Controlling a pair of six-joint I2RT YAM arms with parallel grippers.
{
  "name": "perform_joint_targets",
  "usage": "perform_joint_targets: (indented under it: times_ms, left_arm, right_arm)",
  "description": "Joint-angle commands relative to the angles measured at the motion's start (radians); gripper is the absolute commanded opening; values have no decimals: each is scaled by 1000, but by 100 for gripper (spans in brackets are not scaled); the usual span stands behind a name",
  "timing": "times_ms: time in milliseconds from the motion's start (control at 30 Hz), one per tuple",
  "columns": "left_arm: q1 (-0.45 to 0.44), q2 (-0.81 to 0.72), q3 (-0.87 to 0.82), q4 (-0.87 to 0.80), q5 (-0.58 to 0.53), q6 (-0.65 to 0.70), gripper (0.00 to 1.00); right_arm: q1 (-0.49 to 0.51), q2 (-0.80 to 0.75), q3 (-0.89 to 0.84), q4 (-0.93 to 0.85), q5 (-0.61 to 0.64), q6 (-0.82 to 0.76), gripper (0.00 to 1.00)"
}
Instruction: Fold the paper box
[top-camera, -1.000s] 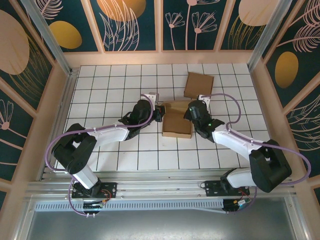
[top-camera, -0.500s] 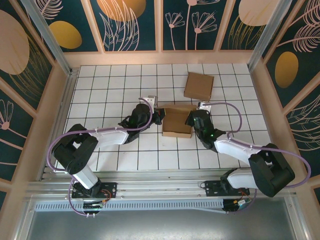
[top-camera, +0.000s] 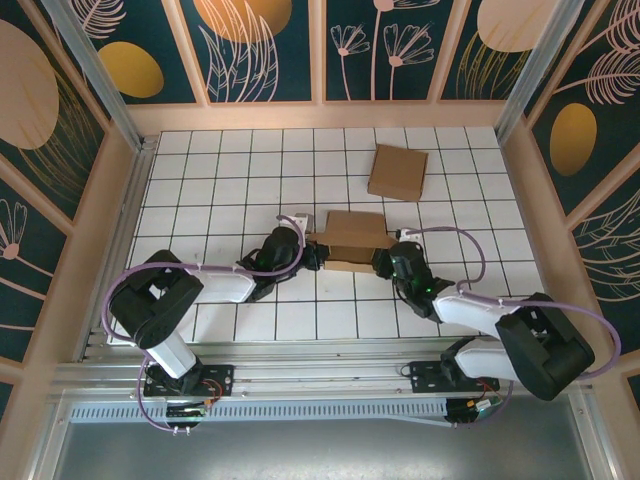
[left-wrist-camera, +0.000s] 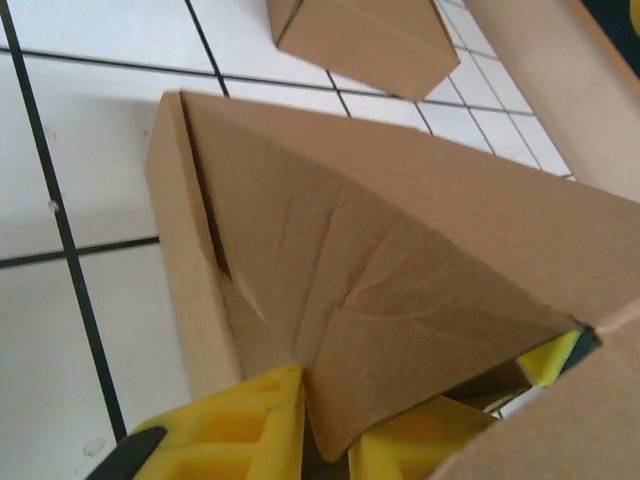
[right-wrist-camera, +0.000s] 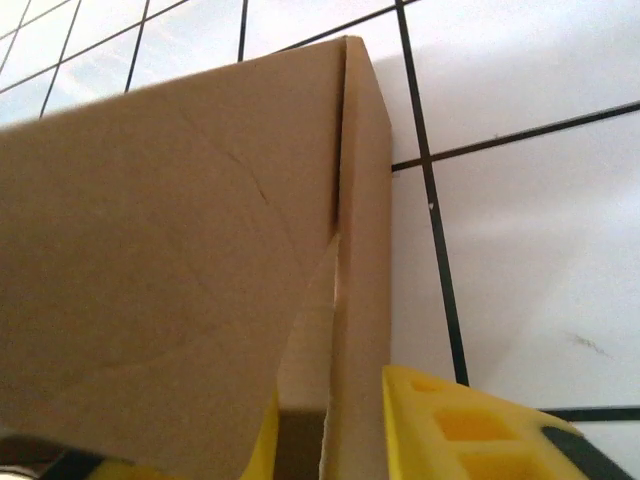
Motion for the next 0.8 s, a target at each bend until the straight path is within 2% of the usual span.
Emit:
perform_joint_targets:
  times_ms: [0, 100, 167, 267, 367, 500, 767]
  left_arm:
    - [-8, -10, -17, -31, 16, -38, 25]
    - [-13, -27, -22, -34, 17, -41, 37]
    - [-18, -39, -22, -41, 14, -43, 41]
    - [-25, -61, -33, -44, 7, -49, 43]
    - [-38, -80, -42, -42, 8, -57, 43]
    - [-61, -130, -66, -54, -8, -73, 47]
    - [-84, -314, -155, -113, -48, -99, 49]
  right_arm:
    - [5, -78, -14, -28, -33, 5, 41]
    - [6, -133, -22, -55, -80, -16, 54]
    - [6, -168, -22, -77, -119, -27, 63]
    - [6, -225, -29, -108, -178, -49, 75]
    - [5, -295, -31, -146, -200, -58, 97]
    - [6, -417, -30, -204, -240, -55, 99]
    - [5, -572, 75, -392, -210, -46, 99]
